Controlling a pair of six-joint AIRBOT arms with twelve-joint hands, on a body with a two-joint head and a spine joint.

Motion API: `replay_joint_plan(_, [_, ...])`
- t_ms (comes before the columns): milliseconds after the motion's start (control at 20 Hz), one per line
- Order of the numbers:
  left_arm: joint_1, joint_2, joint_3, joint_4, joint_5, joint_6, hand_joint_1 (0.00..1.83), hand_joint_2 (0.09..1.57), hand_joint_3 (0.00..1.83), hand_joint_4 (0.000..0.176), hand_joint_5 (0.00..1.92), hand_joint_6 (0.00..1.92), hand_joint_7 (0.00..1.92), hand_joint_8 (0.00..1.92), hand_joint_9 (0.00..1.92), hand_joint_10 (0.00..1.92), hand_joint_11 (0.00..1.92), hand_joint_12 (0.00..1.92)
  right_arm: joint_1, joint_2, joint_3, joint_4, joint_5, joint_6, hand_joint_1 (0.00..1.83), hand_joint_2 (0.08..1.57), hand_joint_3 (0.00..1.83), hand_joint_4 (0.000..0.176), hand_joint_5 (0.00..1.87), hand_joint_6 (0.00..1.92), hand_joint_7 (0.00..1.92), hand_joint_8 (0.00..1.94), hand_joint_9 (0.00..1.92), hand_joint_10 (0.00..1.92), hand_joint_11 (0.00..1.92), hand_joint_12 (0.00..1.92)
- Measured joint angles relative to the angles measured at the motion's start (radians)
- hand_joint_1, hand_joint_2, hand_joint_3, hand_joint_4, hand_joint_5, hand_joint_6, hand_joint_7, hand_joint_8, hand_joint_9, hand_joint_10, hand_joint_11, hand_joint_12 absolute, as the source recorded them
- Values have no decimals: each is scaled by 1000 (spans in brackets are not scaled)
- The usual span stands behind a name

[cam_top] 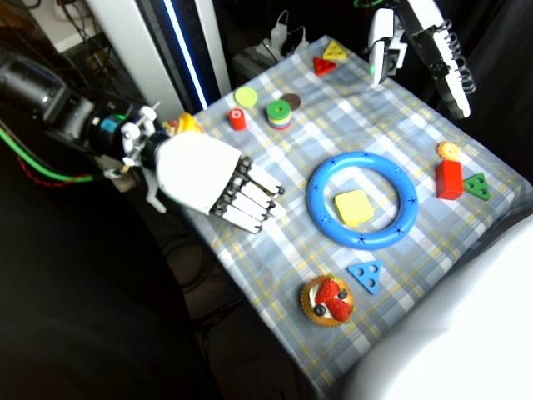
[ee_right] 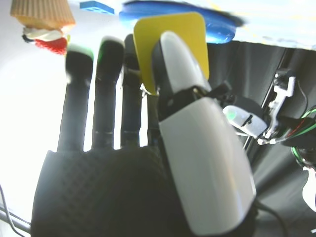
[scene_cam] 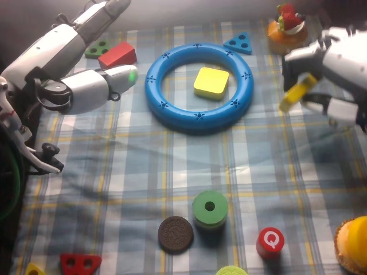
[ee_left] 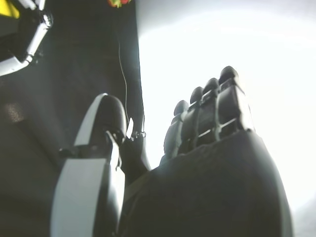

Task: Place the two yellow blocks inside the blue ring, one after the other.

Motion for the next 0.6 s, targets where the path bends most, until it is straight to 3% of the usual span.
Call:
replay_joint_plan(100, [0,0,0,-3,-5,0,829,1335,8,54,15,5,0,0,0,0,0,0,51,-33,34,-14,-1,0,1323,1258,0,0,647,1412,794,1345,590,1634,235,1830])
replay_joint_plan(200, [7,0,0,-7,-10,-3,834,1363,15,57,16,4,0,0,0,0,0,0,97,-77,69,-28,-29,0,1328,1257,0,0,656,1276,786,1403,633,1706,405,1912])
replay_joint_plan(300, [10,0,4,-21,-4,-3,817,1375,16,67,19,5,0,0,0,0,0,0,137,-122,105,-48,-71,1,1335,1248,0,0,677,1230,818,1386,630,1710,395,1921])
replay_joint_plan(500, [25,0,10,-39,-10,-3,777,1400,20,60,17,3,0,0,0,0,0,0,207,-211,171,-94,-132,2,1332,1248,0,0,656,1302,816,1342,629,1654,421,1837])
replay_joint_plan(550, [28,-5,13,-48,-8,-2,807,1414,18,49,29,7,0,0,0,0,0,0,224,-237,193,-103,-151,2,1314,1231,0,0,682,1268,826,1316,676,1567,484,1710])
replay_joint_plan(600, [30,-6,16,-58,-8,-3,835,1412,13,57,33,7,0,0,0,0,0,0,238,-264,214,-117,-170,2,1205,1222,0,0,728,1259,845,1324,718,1326,560,1667])
